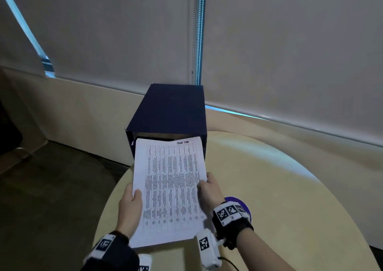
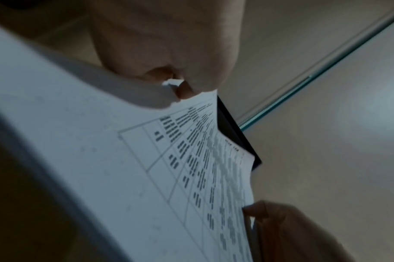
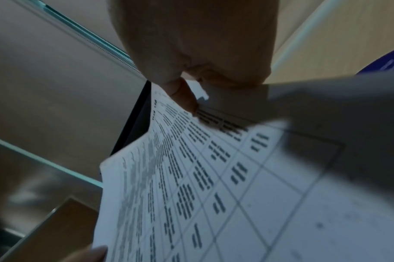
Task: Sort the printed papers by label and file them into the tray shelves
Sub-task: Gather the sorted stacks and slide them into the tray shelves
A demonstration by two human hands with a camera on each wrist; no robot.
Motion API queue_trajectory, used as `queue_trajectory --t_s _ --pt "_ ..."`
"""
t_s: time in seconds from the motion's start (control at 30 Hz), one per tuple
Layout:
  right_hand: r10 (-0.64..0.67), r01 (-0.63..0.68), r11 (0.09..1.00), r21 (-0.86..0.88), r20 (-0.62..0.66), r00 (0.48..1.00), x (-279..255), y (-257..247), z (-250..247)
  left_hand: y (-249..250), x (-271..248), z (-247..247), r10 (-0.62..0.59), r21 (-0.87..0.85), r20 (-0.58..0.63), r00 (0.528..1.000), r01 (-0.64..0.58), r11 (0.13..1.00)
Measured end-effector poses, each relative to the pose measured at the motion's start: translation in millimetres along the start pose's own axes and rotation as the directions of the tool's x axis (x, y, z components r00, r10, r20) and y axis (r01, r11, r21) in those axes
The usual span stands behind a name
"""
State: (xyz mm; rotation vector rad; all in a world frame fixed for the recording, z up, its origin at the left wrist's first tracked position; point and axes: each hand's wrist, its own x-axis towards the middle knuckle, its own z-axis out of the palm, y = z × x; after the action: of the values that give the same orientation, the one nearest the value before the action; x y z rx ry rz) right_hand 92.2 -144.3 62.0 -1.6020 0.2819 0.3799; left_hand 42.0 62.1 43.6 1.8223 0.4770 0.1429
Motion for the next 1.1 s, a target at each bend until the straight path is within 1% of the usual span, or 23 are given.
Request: queue_trajectory --t_s 0.07,0.17,0.23,0.3,0.33,0.37,0.4,0.47,0.5,0.53,0.57,0.6,0.67,0.73,0.77,0.83,0.9,1.03,1.1 --pt "0.017 -0.017 0.997 -0.078 0.001 1.000 7 -5 1 10 12 -7 -0.019 0.021 0.006 1.000 0.019 1.000" --pt "0.038 -0.036 0.997 -0.070 0.020 0.999 4 -4 -8 23 38 -12 -0.065 0.037 0.045 0.997 0.063 0.997" --pt "0.020 -0.011 0.992 -0.122 0.070 0.997 -3 0 -17 31 58 -13 -0.092 0.033 0.073 0.993 0.090 0.995" --pt "0.006 0.009 0.995 -0.095 0.158 0.987 -10 3 -22 44 74 -11 -0.136 -0.004 0.099 0.986 0.137 0.991" --pt "-0.020 0.027 0.999 -0.036 0.196 0.980 -11 2 -22 52 79 -11 -0.152 -0.062 0.110 0.982 0.160 0.985" --pt "-0.050 0.043 0.998 0.038 0.201 0.978 -9 0 -21 60 79 -12 -0.165 -0.160 0.130 0.978 0.185 0.970" --pt "-0.076 0.054 0.991 0.123 0.185 0.980 -6 -6 -18 66 76 -13 -0.179 -0.283 0.156 0.971 0.217 0.934" --pt "-0.055 0.020 0.967 0.252 0.134 0.989 6 -22 -13 74 60 -16 -0.189 -0.525 0.209 0.959 0.274 0.806" --pt "-0.027 -0.008 0.957 0.289 0.115 0.993 13 -29 -10 75 52 -15 -0.167 -0.618 0.219 0.961 0.269 0.739" --pt "0.003 -0.037 0.947 0.319 0.107 0.994 19 -38 -7 73 46 -11 -0.134 -0.674 0.220 0.966 0.250 0.695" --pt "0.031 -0.062 0.941 0.333 0.100 0.995 24 -45 -4 71 40 -5 -0.107 -0.688 0.226 0.968 0.237 0.686" --pt "0.048 -0.078 0.940 0.332 0.099 0.994 28 -51 -2 69 38 3 -0.100 -0.666 0.241 0.965 0.239 0.707" --pt "0.058 -0.082 0.960 0.267 0.099 0.993 28 -58 0 67 40 24 -0.133 -0.564 0.264 0.955 0.265 0.782" --pt "0.070 -0.085 0.984 0.157 0.100 0.993 19 -58 -2 72 48 39 -0.186 -0.498 0.263 0.947 0.299 0.814" --pt "0.074 -0.084 0.990 0.110 0.098 0.993 13 -55 -7 76 54 43 -0.203 -0.496 0.261 0.944 0.312 0.810" --pt "0.065 -0.071 0.995 0.067 0.079 0.995 -2 -42 -19 85 68 50 -0.219 -0.537 0.269 0.938 0.334 0.775" --pt "0.073 -0.078 0.993 0.085 0.056 0.996 -22 -25 -33 97 85 56 -0.221 -0.589 0.276 0.936 0.346 0.730" --pt "0.107 -0.104 0.983 0.148 -0.008 0.994 -61 3 -61 112 123 74 -0.216 -0.639 0.264 0.940 0.339 0.690" --pt "0.116 -0.109 0.984 0.142 -0.035 0.993 -78 15 -75 113 128 78 -0.184 -0.633 0.240 0.953 0.297 0.715"
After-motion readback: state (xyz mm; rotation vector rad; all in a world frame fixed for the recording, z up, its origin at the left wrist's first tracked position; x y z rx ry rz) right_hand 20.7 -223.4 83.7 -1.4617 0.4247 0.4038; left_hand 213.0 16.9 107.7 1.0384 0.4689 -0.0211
